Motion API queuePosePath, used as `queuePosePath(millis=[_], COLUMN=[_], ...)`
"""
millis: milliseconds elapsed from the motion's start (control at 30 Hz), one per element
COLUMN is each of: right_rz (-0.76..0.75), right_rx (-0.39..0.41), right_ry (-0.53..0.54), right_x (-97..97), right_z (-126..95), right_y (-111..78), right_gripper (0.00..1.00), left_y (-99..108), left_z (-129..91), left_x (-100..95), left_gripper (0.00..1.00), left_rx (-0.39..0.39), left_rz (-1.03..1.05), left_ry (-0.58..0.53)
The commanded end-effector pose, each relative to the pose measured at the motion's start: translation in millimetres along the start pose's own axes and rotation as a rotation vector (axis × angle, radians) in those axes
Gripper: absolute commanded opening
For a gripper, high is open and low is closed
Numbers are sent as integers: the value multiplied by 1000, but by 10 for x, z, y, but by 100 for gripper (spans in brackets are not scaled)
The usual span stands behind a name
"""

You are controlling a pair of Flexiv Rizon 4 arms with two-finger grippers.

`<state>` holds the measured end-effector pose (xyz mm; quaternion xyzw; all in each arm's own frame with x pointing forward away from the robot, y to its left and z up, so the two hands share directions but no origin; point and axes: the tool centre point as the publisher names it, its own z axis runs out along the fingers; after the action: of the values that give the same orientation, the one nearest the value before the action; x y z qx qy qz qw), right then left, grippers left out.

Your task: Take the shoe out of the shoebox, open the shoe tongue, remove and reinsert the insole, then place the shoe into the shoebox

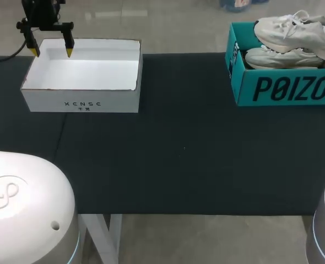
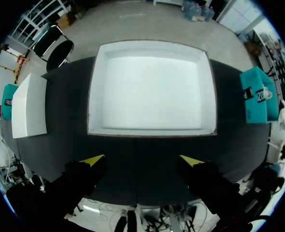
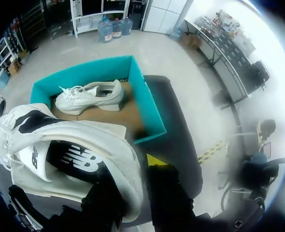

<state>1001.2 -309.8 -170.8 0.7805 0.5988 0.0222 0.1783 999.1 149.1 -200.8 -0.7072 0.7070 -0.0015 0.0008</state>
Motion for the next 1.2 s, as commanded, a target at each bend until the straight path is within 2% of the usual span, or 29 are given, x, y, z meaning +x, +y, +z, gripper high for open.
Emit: queuePosePath(millis=[33, 233, 267, 567, 933, 1200], right_rz=[-36, -102, -109, -141, -216, -280], right_rx=[-111, -103, -114, -45, 4, 2], right_ry=[-1, -29, -49, -38, -30, 10], right_x=[116, 405, 458, 912, 1453, 1889], right_z=[-275, -328, -315, -153, 47, 113], right_y=[-710, -1271, -1360, -2005, -2614, -2882], right_gripper=[0, 0, 0, 0, 0, 0], left_y=[0, 0, 0, 0, 0, 0], left_z=[-3, -3, -3, -3, -3, -3], left_x=[-4, -4, -4, -4, -4, -4], left_gripper=[100, 100, 100, 100, 100, 100], left_rx=[-1, -1, -1, -1, -1, -1], left_rz=[0, 0, 0, 0, 0, 0], left_ry=[0, 0, 0, 0, 0, 0])
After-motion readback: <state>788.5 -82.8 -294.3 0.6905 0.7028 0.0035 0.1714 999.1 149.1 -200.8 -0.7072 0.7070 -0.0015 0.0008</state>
